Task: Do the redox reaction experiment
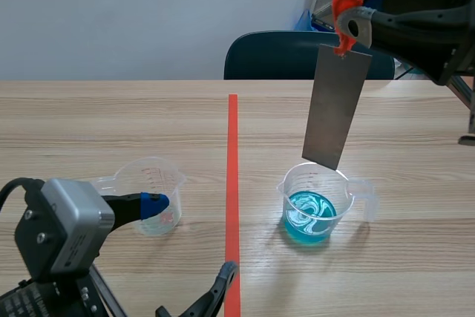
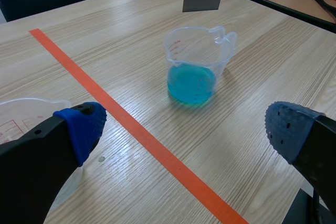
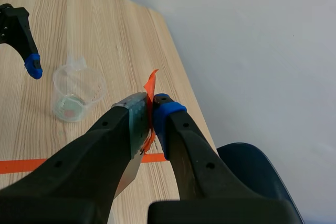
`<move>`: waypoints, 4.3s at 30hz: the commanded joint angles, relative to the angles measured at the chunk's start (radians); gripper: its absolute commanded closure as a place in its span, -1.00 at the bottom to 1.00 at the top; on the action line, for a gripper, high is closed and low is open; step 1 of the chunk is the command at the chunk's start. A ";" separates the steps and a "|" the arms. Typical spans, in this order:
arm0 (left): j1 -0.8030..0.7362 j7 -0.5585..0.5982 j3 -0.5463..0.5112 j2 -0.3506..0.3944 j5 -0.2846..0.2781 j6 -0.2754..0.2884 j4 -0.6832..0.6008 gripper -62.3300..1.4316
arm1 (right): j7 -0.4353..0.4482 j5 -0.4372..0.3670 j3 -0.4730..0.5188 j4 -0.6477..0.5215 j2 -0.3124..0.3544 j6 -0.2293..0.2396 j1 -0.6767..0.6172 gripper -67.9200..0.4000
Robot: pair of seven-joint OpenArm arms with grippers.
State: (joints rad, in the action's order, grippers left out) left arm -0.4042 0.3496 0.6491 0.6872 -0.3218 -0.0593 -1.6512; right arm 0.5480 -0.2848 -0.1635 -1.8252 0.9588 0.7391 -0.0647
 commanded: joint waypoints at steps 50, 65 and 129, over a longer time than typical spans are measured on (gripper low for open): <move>0.000 0.063 0.001 -0.005 0.030 0.002 -0.020 -1.00 | 0.019 -0.014 0.014 -0.008 0.013 0.006 0.009 0.96; 0.000 0.071 0.001 -0.005 0.027 0.002 -0.020 -1.00 | 0.019 -0.014 0.014 -0.008 0.013 0.006 0.009 0.96; 0.000 0.073 0.001 -0.005 0.027 0.002 -0.020 -1.00 | 0.018 -0.007 0.014 -0.008 0.010 0.006 0.008 0.96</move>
State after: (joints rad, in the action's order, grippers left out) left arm -0.4042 0.4019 0.6491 0.6872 -0.2916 -0.0593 -1.6512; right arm 0.5510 -0.2775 -0.1635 -1.8252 0.9588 0.7391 -0.0647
